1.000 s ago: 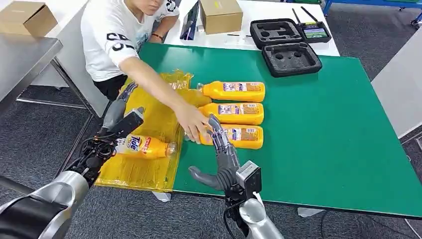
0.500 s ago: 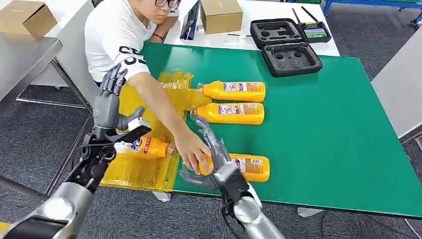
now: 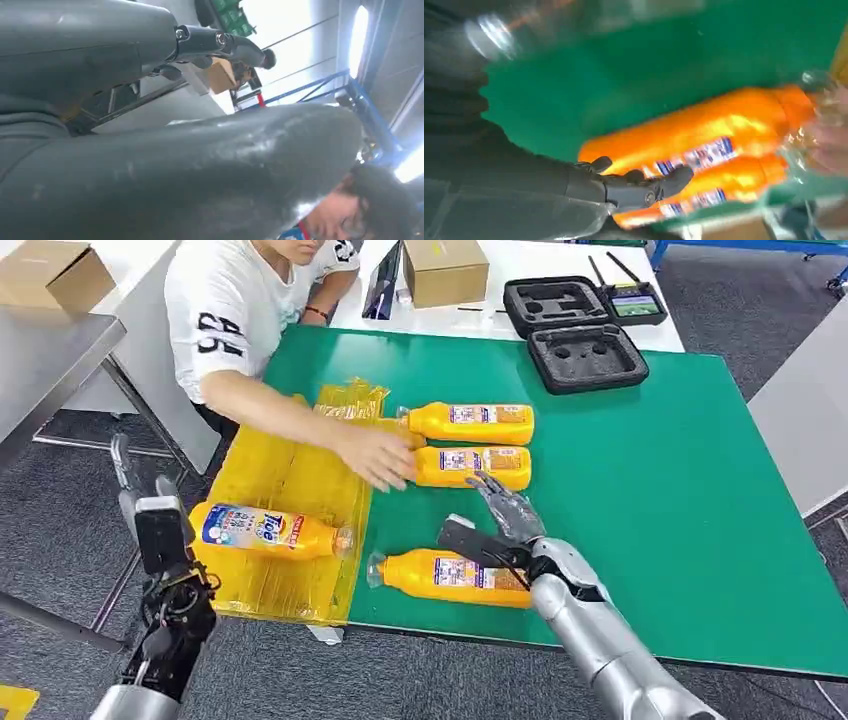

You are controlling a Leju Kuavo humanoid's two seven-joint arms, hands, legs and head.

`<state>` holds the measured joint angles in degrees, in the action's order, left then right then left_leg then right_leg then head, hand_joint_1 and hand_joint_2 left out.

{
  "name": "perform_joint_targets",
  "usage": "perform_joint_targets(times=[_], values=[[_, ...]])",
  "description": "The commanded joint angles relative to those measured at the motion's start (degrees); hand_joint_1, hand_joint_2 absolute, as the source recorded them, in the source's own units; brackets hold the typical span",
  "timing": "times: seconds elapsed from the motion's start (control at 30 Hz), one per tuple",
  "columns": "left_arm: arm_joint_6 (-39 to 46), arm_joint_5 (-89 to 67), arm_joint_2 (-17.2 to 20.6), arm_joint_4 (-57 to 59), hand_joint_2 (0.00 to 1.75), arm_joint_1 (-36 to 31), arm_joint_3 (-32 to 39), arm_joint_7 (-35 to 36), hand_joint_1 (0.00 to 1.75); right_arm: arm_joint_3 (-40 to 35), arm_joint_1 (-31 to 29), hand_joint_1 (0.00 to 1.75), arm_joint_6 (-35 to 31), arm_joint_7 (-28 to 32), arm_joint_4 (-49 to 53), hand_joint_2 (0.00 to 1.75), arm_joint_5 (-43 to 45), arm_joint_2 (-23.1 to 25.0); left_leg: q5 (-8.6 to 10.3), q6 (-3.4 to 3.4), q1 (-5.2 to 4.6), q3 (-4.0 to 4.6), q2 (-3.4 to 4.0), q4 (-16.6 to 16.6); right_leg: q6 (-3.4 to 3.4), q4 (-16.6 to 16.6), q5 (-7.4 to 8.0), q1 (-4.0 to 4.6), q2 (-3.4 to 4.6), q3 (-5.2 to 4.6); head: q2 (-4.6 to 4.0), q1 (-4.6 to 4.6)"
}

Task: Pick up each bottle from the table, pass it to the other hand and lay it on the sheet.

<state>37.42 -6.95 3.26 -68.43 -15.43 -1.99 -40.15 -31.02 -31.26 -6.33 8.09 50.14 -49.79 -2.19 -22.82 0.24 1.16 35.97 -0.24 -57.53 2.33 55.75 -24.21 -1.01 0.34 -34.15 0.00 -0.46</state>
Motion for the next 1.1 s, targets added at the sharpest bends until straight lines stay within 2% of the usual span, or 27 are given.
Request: perform_joint_targets(times=[0.03,0.23,0.43,0.47,0.63,0.67,0.7,0.73,0.9,0.97,1.03,1.1], values=[[2.4,1.2,2.9,-1.3,0.0,2.8,-3.2,0.2,0.0,-5.5,-3.1,0.0,6.6,-1.9,0.2,1.75,-0.3,-6.2,-0.13,0.04,0.02,-0.33,0.0,0.0,-0.12,-0.1,-0.13,0.06,-0.05,0.34,0.0,0.0],[2.6,0.2,2.2,-0.8,0.0,3.2,-2.7,0.2,0.0,-8.0,-2.7,0.0,10.8,-1.4,4.1,1.75,2.3,-8.1,-0.11,0.07,-0.01,-0.22,-0.02,0.0,-0.09,0.0,-0.12,0.02,-0.08,0.25,0.0,0.02],[2.6,-2.3,0.8,-0.9,0.0,3.3,-1.7,0.2,0.0,-8.1,-1.6,0.0,6.2,0.5,9.7,1.75,5.2,-7.9,-0.11,0.02,-0.01,-0.18,0.01,0.0,-0.11,0.0,-0.11,0.02,-0.04,0.19,0.0,0.02],[2.6,-4.2,-0.1,-1.5,0.0,4.2,-0.3,0.2,0.0,-7.8,-1.0,0.0,3.8,0.9,11.9,1.75,5.1,-7.8,-0.06,0.02,-0.02,-0.12,-0.03,0.0,-0.09,0.0,-0.08,0.01,-0.07,0.13,0.0,0.0],[2.6,-4.0,-0.7,-2.4,0.0,5.4,0.3,0.2,0.0,-7.2,-0.5,0.0,2.5,1.0,12.9,1.75,5.4,-7.2,-0.15,0.05,0.0,-0.26,0.04,0.0,-0.1,0.0,-0.13,0.04,-0.01,0.25,0.0,0.0],[2.6,-3.9,-1.0,-2.9,1.75,6.2,1.0,0.2,0.0,-6.9,-0.1,0.0,0.2,1.1,13.6,1.75,4.7,-7.0,-0.2,0.07,0.01,-0.36,0.05,0.0,-0.12,0.0,-0.18,0.05,-0.01,0.35,0.0,0.0],[2.6,-3.9,-1.2,-3.1,1.75,6.7,1.1,0.2,0.0,-6.6,0.2,0.0,-0.3,1.3,13.8,1.75,5.1,-6.5,-0.08,0.04,-0.01,-0.16,0.02,0.0,-0.06,0.0,-0.07,0.02,-0.01,0.13,0.0,0.0],[2.6,-3.8,-1.8,-3.4,1.75,8.0,1.8,0.2,0.0,-5.9,0.7,0.0,-3.0,1.2,14.3,1.75,4.0,-5.8,-0.17,0.06,0.01,-0.31,0.05,0.0,-0.1,0.0,-0.14,0.04,0.0,0.29,0.0,0.0],[2.6,-4.3,-2.8,-6.9,1.75,10.7,2.8,0.2,0.0,-5.1,0.5,0.0,-5.3,0.4,14.7,1.75,3.0,-4.6,-0.13,0.03,-0.02,-0.17,0.12,0.0,-0.08,0.0,-0.09,0.01,0.09,0.14,0.0,0.0],[2.6,-2.3,-2.2,-6.7,1.75,11.1,2.0,0.2,0.0,-4.3,-0.3,0.0,-5.0,0.1,15.2,1.75,3.3,-4.2,-0.13,0.03,-0.01,-0.15,0.1,0.0,-0.09,0.0,-0.1,0.01,0.05,0.13,0.0,0.0],[2.6,-1.4,-1.9,-5.0,1.75,11.1,1.3,0.2,0.0,-3.7,0.7,0.0,0.1,0.9,15.7,1.75,6.8,-4.3,-0.13,0.03,-0.03,-0.16,0.12,0.0,-0.09,0.0,-0.1,-0.01,0.07,0.11,0.0,0.0],[2.6,-1.3,-1.8,-5.0,1.75,11.1,1.3,0.2,0.0,-3.7,1.5,0.0,-0.3,1.1,15.8,1.75,6.7,-4.6,-0.17,0.03,0.0,-0.31,0.05,0.0,-0.13,0.0,-0.16,0.04,-0.02,0.3,0.0,0.0]])
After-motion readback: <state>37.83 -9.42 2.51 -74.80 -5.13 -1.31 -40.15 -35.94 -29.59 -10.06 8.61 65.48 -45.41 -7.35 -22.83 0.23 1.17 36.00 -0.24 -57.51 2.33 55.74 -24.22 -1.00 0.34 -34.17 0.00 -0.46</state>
